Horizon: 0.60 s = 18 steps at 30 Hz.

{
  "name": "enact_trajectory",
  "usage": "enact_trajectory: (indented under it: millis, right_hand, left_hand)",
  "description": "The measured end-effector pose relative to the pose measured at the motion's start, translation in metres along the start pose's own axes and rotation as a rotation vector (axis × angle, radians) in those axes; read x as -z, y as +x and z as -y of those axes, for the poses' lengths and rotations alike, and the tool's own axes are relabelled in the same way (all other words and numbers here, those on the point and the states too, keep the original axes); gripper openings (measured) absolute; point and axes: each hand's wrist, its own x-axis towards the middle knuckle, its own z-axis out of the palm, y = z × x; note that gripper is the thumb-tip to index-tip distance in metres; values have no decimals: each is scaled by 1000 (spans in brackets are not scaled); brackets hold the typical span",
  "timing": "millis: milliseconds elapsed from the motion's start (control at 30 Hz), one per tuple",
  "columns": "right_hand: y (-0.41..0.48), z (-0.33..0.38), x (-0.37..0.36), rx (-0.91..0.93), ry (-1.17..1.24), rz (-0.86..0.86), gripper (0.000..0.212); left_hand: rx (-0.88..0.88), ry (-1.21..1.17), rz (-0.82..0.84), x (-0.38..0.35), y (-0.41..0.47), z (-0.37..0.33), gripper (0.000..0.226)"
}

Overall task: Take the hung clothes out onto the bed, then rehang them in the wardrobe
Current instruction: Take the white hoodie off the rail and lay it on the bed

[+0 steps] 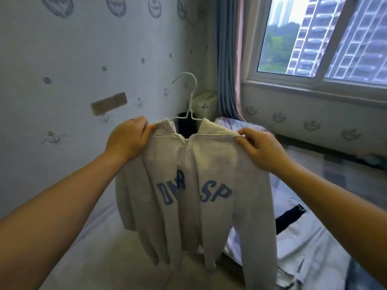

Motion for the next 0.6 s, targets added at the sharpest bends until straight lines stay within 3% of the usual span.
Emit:
enact_trajectory:
  millis: [467, 600]
  right_hand:
    - [51, -170, -100, -389, 96, 228, 27]
    - [71, -223, -123, -463, 56, 309, 28]
  left_hand:
    - [-104, 26, 253, -213, 122, 14, 37]
    - [-109, 21, 329, -278, 160, 14, 46]
